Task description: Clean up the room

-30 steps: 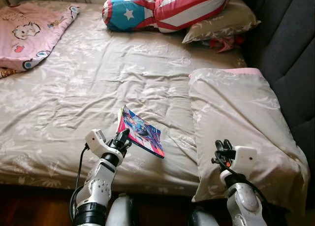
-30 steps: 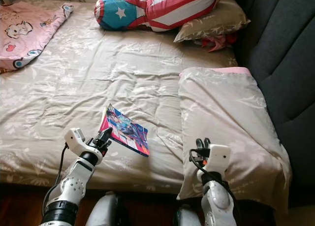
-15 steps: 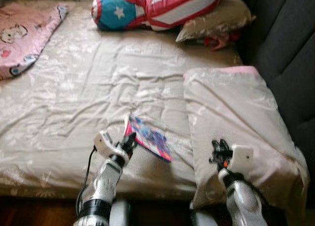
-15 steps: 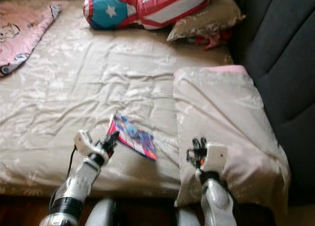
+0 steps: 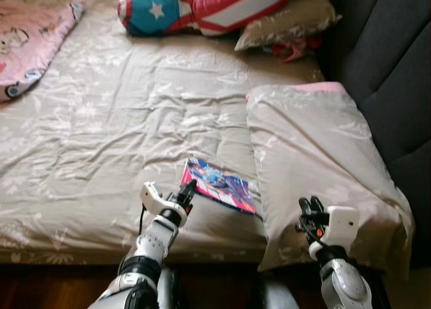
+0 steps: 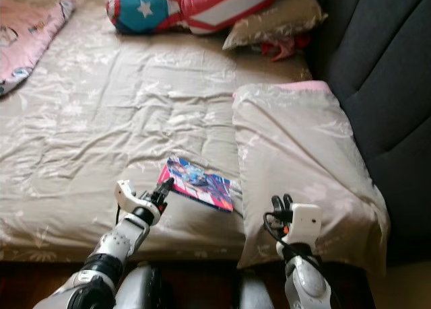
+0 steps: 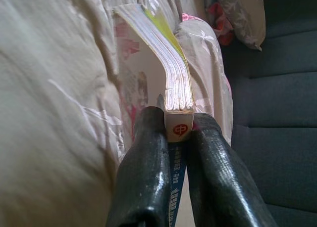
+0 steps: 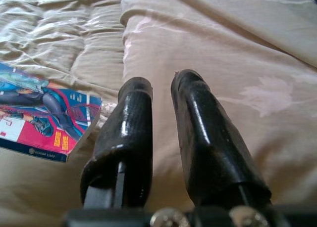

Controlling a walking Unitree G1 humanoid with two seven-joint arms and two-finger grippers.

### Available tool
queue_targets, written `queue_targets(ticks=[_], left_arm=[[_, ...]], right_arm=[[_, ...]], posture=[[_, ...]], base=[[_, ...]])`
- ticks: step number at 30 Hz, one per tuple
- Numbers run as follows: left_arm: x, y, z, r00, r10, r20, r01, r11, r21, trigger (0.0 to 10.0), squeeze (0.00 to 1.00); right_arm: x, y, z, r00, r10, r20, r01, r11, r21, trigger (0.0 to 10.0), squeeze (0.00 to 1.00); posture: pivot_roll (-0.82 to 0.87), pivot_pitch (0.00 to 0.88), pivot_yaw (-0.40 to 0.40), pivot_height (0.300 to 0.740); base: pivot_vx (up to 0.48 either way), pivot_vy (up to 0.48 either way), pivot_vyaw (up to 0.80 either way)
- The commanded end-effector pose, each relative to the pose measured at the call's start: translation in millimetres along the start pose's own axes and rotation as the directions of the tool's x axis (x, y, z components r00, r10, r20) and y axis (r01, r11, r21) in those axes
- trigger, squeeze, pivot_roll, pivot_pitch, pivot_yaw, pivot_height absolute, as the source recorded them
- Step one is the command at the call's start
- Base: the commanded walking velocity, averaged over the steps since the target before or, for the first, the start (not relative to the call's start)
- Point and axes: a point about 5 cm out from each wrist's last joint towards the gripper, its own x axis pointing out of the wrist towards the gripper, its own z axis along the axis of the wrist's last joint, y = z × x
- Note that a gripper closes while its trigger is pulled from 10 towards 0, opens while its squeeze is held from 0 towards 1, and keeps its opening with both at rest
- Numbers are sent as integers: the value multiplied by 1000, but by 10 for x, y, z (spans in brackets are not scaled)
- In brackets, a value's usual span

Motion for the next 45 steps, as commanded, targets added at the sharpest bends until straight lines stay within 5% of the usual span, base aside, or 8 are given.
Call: queue_targets(ticks=[1,11,26,27,28,29,45], left_arm=[[61,-83,-15,1000,-29,-2,29,999,14,10000,0],[-6,138,-17,988,148,34,-149,988,40,10000,0],[-64,236,-32,981,192,39,-194,980,51,10000,0],[-69,241,-39,980,193,46,-195,979,50,10000,749],[-69,241,-39,980,193,46,-195,979,50,10000,749],[-74,243,-45,980,192,51,-194,980,45,10000,1000],[-173,326,-161,983,177,39,-179,983,33,10000,1000]], right_arm=[[-68,-47,-3,1000,-17,-10,17,1000,4,10000,0],[-270,-73,-13,998,-35,-43,35,999,-2,10000,0],[-326,-51,1,997,-37,-68,37,999,1,10000,0],[-319,-42,-3,997,-36,-72,36,999,3,10000,0],[-319,-42,-3,997,-36,-72,36,999,3,10000,0],[-310,-35,-6,997,-35,-75,35,999,4,10000,0],[-219,-6,-38,995,-36,-89,37,999,9,10000,0]], posture=[[-214,314,-71,655],[-263,374,-84,655],[-262,404,-92,655],[-258,402,-93,655],[-258,402,-93,655],[-256,402,-94,655],[-214,374,-79,655]], base=[[0,0,0],[0,0,0],[0,0,0],[0,0,0],[0,0,0],[0,0,0],[0,0,0]])
